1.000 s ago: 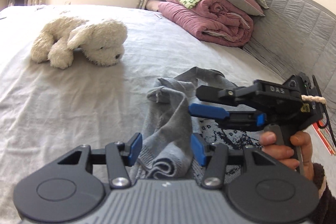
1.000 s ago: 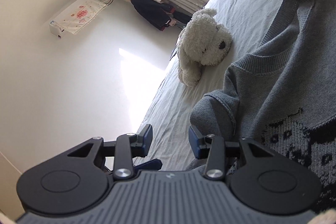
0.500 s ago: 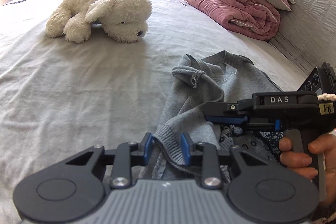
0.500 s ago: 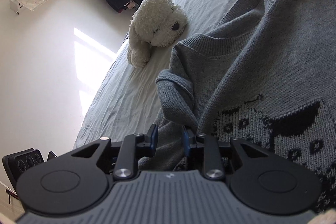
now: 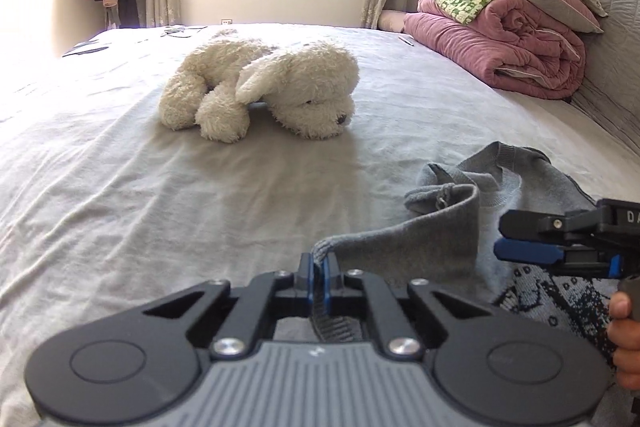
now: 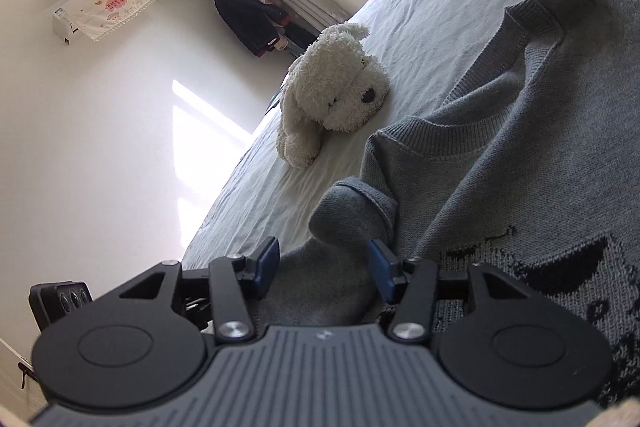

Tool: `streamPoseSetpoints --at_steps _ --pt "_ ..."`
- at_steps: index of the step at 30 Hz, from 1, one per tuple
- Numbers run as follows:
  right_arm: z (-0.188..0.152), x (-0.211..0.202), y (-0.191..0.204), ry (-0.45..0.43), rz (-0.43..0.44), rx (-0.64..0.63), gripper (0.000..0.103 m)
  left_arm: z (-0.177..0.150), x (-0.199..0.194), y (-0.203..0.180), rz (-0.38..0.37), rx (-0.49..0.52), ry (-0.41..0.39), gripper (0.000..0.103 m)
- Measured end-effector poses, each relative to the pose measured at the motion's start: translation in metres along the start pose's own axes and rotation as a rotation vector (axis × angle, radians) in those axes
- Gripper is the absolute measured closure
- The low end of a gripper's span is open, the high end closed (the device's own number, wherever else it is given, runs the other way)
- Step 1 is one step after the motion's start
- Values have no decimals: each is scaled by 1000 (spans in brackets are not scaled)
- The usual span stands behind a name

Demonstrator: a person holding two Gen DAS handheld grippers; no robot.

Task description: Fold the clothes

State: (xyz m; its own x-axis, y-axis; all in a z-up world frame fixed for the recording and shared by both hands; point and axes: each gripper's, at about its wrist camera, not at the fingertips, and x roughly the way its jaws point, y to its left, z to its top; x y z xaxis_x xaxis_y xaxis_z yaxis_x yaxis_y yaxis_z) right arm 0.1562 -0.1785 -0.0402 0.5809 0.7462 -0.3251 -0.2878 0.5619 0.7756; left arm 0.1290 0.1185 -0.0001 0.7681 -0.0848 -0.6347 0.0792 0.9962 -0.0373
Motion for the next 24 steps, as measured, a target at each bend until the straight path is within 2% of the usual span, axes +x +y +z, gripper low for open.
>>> streamPoseSetpoints --at_steps 5,8,17,24 --pt "-1 5 1 17 -20 -5 49 16 17 37 149 1 5 99" --pt "-1 8 1 22 -20 -11 49 17 26 59 205 -27 16 99" --pt "-1 9 0 21 -35 -14 49 19 20 71 253 -47 -30 99" --pt "-3 8 0 29 -44 -20 49 6 43 73 266 -63 47 97"
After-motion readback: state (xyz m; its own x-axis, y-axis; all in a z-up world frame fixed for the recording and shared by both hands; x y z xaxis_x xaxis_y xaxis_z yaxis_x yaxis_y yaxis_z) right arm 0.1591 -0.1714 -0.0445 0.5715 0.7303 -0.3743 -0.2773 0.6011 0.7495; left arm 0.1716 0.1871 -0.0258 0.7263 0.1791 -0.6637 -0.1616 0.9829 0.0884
